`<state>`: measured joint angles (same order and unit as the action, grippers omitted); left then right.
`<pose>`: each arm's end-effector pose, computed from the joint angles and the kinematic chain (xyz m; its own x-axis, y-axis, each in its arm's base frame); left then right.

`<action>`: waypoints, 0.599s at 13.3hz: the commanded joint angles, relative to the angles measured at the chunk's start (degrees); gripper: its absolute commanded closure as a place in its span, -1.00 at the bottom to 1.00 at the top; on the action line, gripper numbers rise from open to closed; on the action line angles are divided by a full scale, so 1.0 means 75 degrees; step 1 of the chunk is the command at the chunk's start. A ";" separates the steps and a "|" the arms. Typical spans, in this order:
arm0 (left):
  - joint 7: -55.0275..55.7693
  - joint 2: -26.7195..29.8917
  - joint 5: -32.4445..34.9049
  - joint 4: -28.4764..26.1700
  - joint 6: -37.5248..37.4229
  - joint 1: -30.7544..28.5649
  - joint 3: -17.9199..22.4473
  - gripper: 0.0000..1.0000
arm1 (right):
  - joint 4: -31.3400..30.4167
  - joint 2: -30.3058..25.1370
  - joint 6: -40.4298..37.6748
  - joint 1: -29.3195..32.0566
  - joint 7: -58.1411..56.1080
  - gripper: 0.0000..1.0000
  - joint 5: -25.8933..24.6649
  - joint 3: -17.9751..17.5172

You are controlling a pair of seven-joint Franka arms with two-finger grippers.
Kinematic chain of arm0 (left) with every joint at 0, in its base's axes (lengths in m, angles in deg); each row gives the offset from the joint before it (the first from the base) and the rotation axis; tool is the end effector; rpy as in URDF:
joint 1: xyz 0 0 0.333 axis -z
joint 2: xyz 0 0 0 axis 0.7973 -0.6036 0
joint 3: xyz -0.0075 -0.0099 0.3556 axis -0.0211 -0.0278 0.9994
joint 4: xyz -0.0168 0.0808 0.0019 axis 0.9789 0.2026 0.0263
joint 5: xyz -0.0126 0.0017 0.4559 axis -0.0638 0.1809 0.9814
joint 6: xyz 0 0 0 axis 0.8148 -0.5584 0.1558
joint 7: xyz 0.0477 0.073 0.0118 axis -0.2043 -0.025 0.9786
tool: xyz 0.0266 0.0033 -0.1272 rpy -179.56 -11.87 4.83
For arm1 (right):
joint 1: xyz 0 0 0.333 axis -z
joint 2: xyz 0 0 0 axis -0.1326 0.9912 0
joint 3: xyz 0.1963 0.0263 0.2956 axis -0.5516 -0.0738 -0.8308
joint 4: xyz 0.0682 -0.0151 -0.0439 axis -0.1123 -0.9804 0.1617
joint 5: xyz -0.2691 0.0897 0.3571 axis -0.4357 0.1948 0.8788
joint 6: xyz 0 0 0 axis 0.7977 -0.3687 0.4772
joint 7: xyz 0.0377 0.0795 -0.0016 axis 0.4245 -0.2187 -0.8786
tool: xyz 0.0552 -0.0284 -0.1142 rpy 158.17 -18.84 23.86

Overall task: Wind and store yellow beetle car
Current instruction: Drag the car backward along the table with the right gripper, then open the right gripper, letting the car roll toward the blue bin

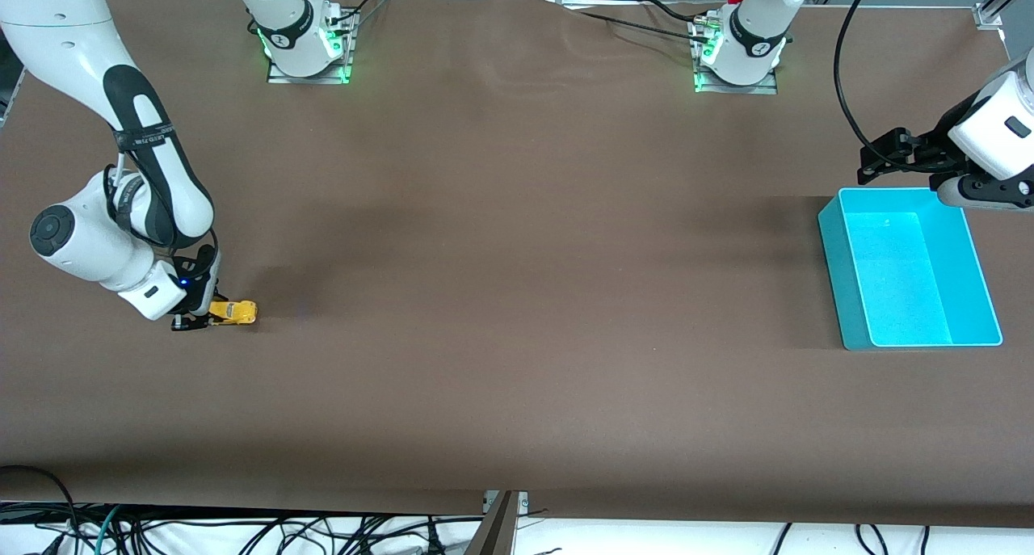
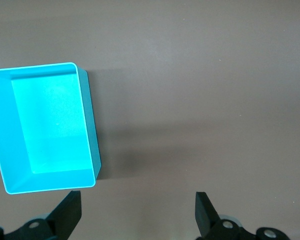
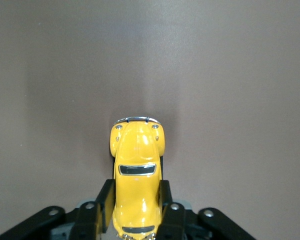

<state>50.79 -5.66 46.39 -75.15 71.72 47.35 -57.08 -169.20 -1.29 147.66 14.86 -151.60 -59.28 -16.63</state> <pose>0.6306 -0.0272 0.6200 0.9946 -0.0571 -0.0871 -0.0563 -0.9983 0.0117 0.6932 -0.0913 0.1627 -0.0231 0.9962 0.0842 0.9955 0.0152 0.0931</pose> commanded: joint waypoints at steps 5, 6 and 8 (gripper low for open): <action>-0.0200 -0.0098 -0.0046 0.0242 -0.0187 -0.0095 -0.0073 -1.00 | 0.1096 0.0292 -0.0970 0.0078 -0.0149 -0.99 0.0104 -0.0105; -0.0200 -0.0098 -0.0046 0.0242 -0.0187 -0.0095 -0.0073 -1.00 | 0.1155 0.0281 -0.0983 0.0066 -0.0137 -0.99 0.0104 -0.0105; -0.0212 -0.0086 -0.0058 0.0242 -0.0199 -0.0107 -0.0062 -1.00 | 0.1202 0.0257 -0.0983 0.0020 -0.0114 -0.99 0.0104 -0.0105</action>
<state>50.79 -5.66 46.39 -75.15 71.60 47.32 -57.09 -161.23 0.46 141.44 14.92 -151.63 -59.28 -17.04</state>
